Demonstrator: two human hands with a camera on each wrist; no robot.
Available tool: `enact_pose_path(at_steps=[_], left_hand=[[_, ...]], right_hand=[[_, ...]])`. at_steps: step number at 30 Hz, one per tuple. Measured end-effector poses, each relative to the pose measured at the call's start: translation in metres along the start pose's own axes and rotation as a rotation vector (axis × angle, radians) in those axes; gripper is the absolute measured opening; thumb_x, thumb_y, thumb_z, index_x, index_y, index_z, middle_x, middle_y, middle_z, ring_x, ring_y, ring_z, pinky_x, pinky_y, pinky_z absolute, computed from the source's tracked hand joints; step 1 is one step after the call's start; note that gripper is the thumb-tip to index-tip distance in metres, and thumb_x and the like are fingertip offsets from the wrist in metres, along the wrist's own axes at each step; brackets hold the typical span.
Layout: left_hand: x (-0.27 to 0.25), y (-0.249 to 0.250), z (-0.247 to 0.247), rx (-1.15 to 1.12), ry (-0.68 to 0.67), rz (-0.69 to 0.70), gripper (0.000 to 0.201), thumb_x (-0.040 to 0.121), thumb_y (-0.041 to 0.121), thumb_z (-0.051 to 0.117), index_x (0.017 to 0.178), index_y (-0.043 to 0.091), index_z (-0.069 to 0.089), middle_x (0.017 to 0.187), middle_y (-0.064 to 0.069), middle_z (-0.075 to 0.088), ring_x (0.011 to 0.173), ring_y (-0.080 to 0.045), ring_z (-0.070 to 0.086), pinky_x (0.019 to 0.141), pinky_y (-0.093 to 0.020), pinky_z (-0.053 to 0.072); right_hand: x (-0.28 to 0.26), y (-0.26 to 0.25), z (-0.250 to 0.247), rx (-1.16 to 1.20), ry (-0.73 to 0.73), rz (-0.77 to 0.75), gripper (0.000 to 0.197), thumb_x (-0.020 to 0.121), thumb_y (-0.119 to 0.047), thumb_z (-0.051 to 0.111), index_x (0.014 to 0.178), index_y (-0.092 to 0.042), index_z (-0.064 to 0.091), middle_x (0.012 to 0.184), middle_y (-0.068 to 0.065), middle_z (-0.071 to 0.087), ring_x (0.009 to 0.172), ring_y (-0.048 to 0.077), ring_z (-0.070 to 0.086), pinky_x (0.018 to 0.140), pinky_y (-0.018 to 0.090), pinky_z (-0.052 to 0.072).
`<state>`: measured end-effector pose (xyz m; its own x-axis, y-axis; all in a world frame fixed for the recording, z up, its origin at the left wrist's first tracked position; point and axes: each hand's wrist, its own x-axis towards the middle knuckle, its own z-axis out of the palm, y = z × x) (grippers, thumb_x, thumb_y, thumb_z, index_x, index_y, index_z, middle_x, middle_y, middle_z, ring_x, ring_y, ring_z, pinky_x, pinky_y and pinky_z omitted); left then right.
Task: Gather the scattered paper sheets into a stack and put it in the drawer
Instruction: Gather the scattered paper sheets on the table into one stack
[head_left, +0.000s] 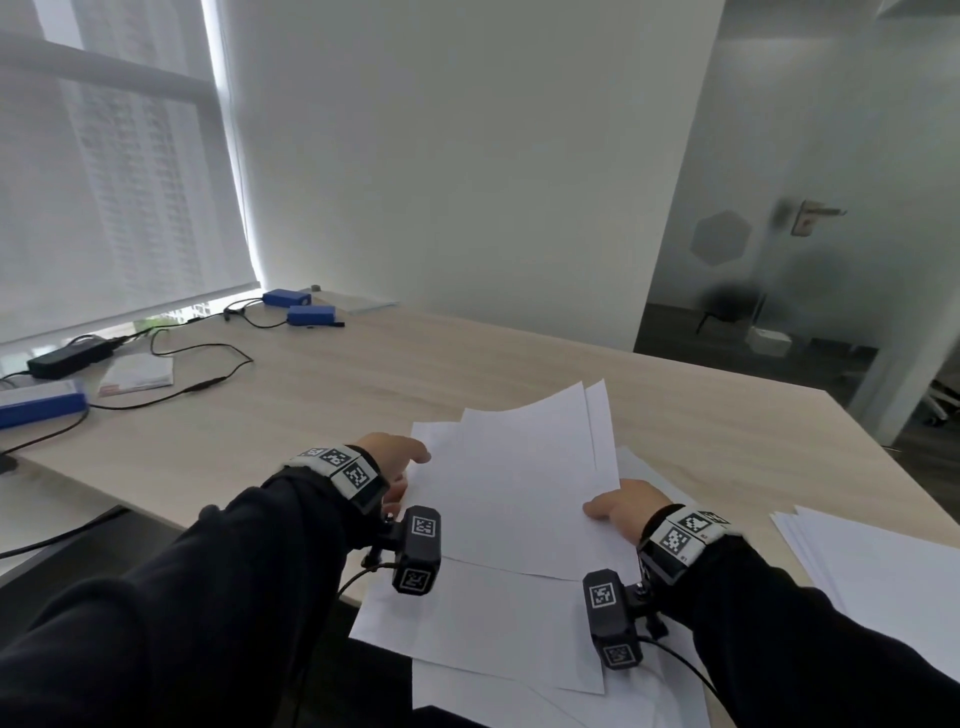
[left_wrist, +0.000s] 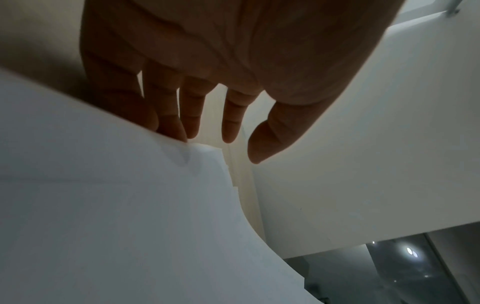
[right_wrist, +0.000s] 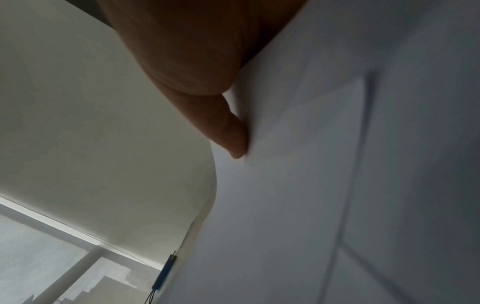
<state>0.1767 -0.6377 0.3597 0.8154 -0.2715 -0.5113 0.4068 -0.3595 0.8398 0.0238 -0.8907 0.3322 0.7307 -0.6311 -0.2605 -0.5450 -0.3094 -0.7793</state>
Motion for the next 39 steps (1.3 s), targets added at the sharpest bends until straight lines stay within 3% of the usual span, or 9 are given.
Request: enact_pose_path(at_steps=[6, 9, 14, 16, 20, 23, 28, 36, 39], left_hand=[[0.014, 0.001, -0.003, 0.112, 0.064, 0.05, 0.023, 0.081, 0.021, 0.073, 0.076, 0.004, 0.058, 0.071, -0.011, 0.055, 0.057, -0.025, 0.05, 0.058, -0.029, 0.039], [0.011, -0.002, -0.005, 0.113, 0.015, 0.06, 0.016, 0.085, 0.018, 0.072, 0.083, 0.004, 0.066, 0.093, -0.014, 0.068, 0.084, -0.034, 0.068, 0.072, -0.036, 0.048], [0.007, -0.006, 0.002, 0.178, -0.025, 0.123, 0.015, 0.091, 0.011, 0.067, 0.1, -0.001, 0.066, 0.098, -0.016, 0.07, 0.084, -0.033, 0.066, 0.077, -0.038, 0.053], [0.006, -0.005, 0.007, 0.253, -0.026, 0.212, 0.015, 0.091, 0.01, 0.066, 0.104, 0.002, 0.066, 0.109, -0.014, 0.069, 0.1, -0.035, 0.066, 0.093, -0.041, 0.052], [0.006, -0.001, 0.01, 0.383, 0.024, 0.332, 0.022, 0.09, 0.013, 0.065, 0.11, 0.007, 0.071, 0.109, -0.013, 0.073, 0.102, -0.032, 0.069, 0.098, -0.043, 0.052], [0.001, 0.002, 0.01, 0.429, 0.066, 0.415, 0.013, 0.09, 0.013, 0.061, 0.097, 0.017, 0.071, 0.098, -0.009, 0.074, 0.095, -0.029, 0.071, 0.09, -0.035, 0.055], [-0.01, 0.007, 0.013, 0.433, 0.121, 0.524, 0.017, 0.091, 0.013, 0.055, 0.096, 0.022, 0.068, 0.092, -0.006, 0.073, 0.082, -0.026, 0.068, 0.073, -0.028, 0.051], [-0.014, 0.015, 0.009, 0.271, 0.203, 0.641, 0.017, 0.093, 0.013, 0.054, 0.096, 0.024, 0.066, 0.082, 0.001, 0.069, 0.077, -0.023, 0.066, 0.072, -0.029, 0.052], [-0.019, 0.021, 0.008, 0.204, 0.208, 0.683, 0.015, 0.094, 0.016, 0.054, 0.096, 0.025, 0.066, 0.084, 0.002, 0.07, 0.079, -0.022, 0.066, 0.075, -0.031, 0.052]], right_hand=[[0.001, 0.003, -0.001, 0.025, -0.02, -0.012, 0.032, 0.088, -0.006, 0.068, 0.117, 0.006, 0.066, 0.119, 0.018, 0.067, 0.109, 0.033, 0.063, 0.093, 0.034, 0.048], [0.001, 0.004, -0.001, 0.047, -0.025, -0.017, 0.031, 0.087, -0.007, 0.069, 0.117, 0.003, 0.067, 0.117, 0.017, 0.068, 0.111, 0.034, 0.063, 0.097, 0.036, 0.049], [-0.004, 0.005, 0.001, 0.181, -0.073, -0.051, 0.029, 0.087, -0.007, 0.071, 0.114, 0.003, 0.068, 0.113, 0.017, 0.071, 0.105, 0.035, 0.067, 0.101, 0.046, 0.05], [-0.01, 0.002, 0.004, 0.224, -0.107, -0.086, 0.025, 0.088, -0.01, 0.071, 0.111, -0.001, 0.069, 0.11, 0.017, 0.072, 0.101, 0.034, 0.069, 0.099, 0.045, 0.051], [-0.021, -0.001, 0.003, 0.211, -0.129, -0.174, 0.018, 0.092, -0.028, 0.067, 0.102, -0.014, 0.07, 0.109, 0.007, 0.074, 0.092, 0.02, 0.071, 0.091, 0.033, 0.054], [-0.025, -0.004, -0.003, 0.16, -0.129, -0.141, 0.044, 0.092, -0.058, 0.053, 0.106, -0.019, 0.068, 0.108, -0.001, 0.071, 0.09, 0.012, 0.067, 0.08, 0.022, 0.049], [-0.014, 0.0, -0.009, 0.285, -0.089, 0.014, 0.076, 0.068, -0.085, 0.052, 0.094, -0.017, 0.074, 0.098, 0.003, 0.076, 0.101, 0.028, 0.068, 0.104, 0.043, 0.046], [-0.019, 0.006, -0.01, 0.227, -0.11, -0.148, 0.006, 0.089, -0.017, 0.068, 0.095, -0.018, 0.069, 0.105, 0.013, 0.074, 0.096, 0.034, 0.071, 0.092, 0.051, 0.055], [-0.021, 0.002, -0.012, 0.277, -0.08, -0.157, 0.018, 0.091, -0.002, 0.062, 0.102, -0.014, 0.069, 0.11, 0.017, 0.072, 0.098, 0.035, 0.07, 0.092, 0.05, 0.055]])
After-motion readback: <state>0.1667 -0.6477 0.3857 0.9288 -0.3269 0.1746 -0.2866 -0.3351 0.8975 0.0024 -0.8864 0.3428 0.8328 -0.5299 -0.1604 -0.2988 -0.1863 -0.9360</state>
